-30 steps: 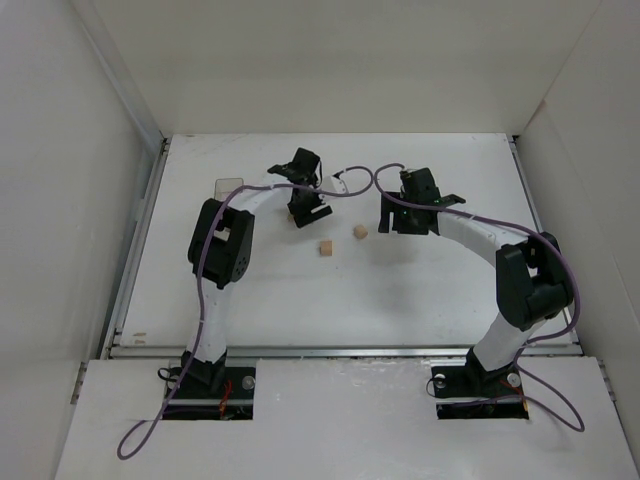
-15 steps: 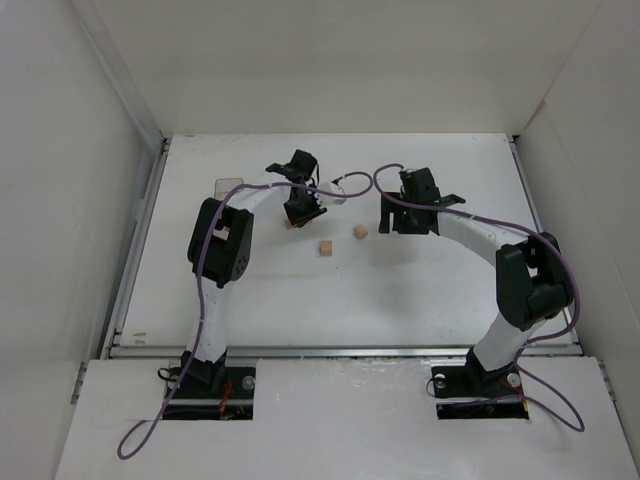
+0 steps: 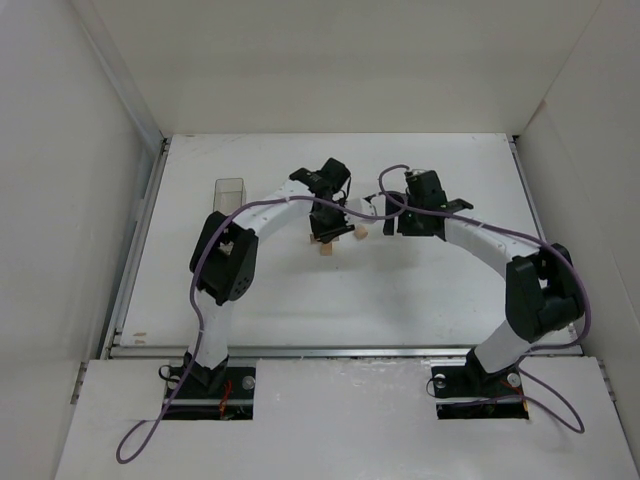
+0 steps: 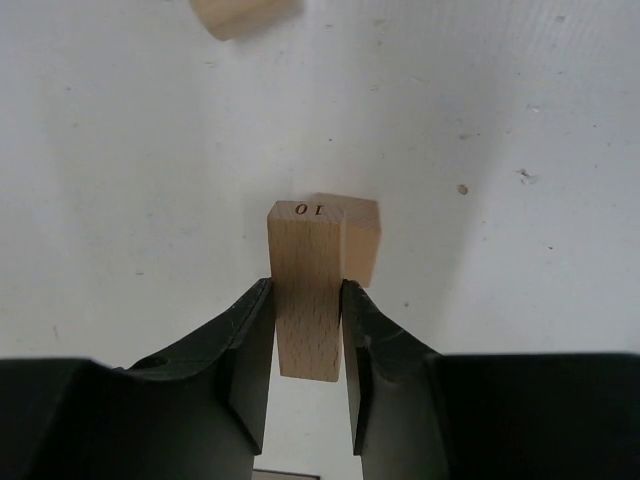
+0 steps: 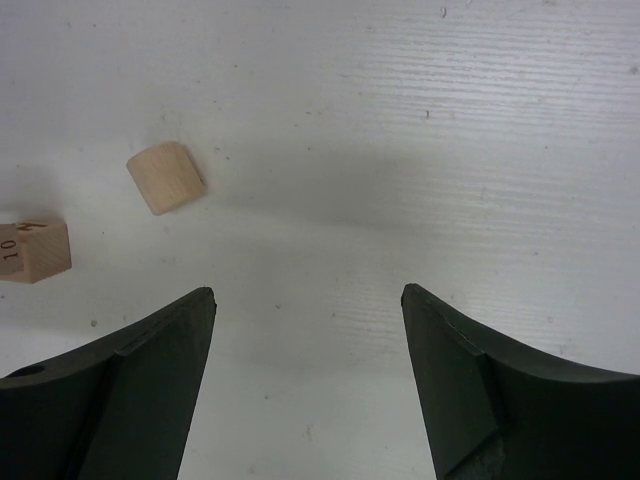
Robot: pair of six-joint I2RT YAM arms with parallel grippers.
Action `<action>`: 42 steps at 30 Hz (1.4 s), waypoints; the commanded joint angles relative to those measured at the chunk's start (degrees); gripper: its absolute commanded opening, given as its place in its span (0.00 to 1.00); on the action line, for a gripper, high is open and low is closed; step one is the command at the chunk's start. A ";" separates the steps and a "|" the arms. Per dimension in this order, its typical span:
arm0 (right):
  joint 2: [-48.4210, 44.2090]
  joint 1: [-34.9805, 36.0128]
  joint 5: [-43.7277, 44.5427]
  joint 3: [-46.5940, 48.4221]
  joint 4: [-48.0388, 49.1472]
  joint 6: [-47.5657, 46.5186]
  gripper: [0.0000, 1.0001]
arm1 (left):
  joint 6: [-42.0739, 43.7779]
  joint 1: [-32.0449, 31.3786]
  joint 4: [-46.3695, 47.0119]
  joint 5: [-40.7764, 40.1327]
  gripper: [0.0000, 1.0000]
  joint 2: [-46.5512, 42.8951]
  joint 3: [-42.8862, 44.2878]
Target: Build the wood block tower
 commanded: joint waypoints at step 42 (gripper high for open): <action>-7.74 -0.51 3.25 -6.11 2.40 0.35 0.81 | 0.84 -3.22 0.88 -0.86 0.00 -0.46 -4.70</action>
